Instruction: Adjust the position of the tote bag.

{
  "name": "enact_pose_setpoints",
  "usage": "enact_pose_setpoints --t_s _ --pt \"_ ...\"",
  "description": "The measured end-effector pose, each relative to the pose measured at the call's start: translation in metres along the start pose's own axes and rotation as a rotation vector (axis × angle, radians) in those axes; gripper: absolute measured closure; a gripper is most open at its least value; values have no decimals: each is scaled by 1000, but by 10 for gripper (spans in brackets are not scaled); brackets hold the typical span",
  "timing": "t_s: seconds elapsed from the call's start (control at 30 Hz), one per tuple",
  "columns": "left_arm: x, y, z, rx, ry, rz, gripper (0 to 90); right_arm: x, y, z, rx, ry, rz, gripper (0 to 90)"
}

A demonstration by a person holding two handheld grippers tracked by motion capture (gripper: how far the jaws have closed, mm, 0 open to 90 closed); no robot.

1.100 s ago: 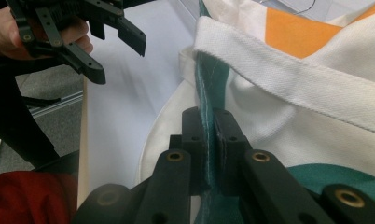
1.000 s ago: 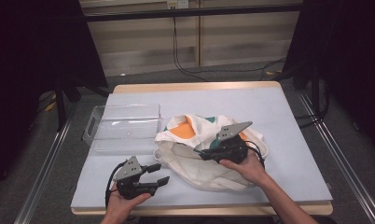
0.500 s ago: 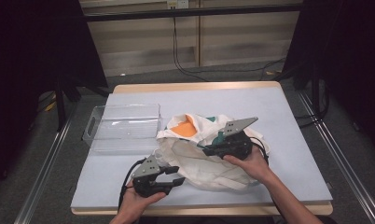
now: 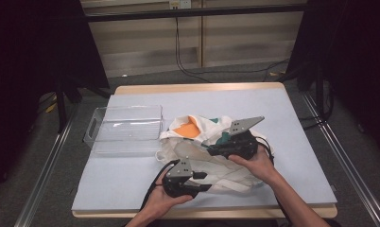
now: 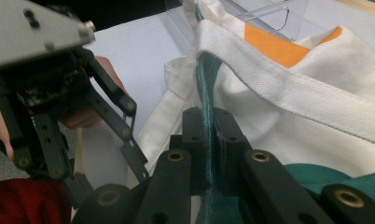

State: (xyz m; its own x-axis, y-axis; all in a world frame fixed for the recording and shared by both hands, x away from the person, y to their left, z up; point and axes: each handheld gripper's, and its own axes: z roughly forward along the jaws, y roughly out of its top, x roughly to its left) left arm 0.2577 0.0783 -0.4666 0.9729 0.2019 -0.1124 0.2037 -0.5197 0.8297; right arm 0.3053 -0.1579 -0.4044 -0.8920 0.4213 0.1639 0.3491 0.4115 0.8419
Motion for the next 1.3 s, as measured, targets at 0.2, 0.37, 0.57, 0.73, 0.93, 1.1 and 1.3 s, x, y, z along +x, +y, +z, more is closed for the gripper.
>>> enact_pose_setpoints --t_s 0.2,0.37,0.57,0.73,0.93,1.1,1.3 --pt "-7 -3 16 63 -27 45 552 -4 2 -5 -16 -12 3 844" --pt "-7 -4 23 95 -28 56 544 -8 3 -8 -18 -16 6 845" --pt "-10 -3 29 120 16 98 678 -14 7 -10 -22 -19 9 847" --pt "-9 -3 27 130 -10 72 833 -18 10 -13 -25 -12 20 849" --pt "-10 2 19 89 -33 34 858 -29 11 -19 -29 -25 31 867" --pt "-11 4 17 81 -40 36 858 -40 14 -25 -30 -46 38 871" --pt "-11 5 16 74 -47 35 859 -60 15 -25 -13 -73 62 873"
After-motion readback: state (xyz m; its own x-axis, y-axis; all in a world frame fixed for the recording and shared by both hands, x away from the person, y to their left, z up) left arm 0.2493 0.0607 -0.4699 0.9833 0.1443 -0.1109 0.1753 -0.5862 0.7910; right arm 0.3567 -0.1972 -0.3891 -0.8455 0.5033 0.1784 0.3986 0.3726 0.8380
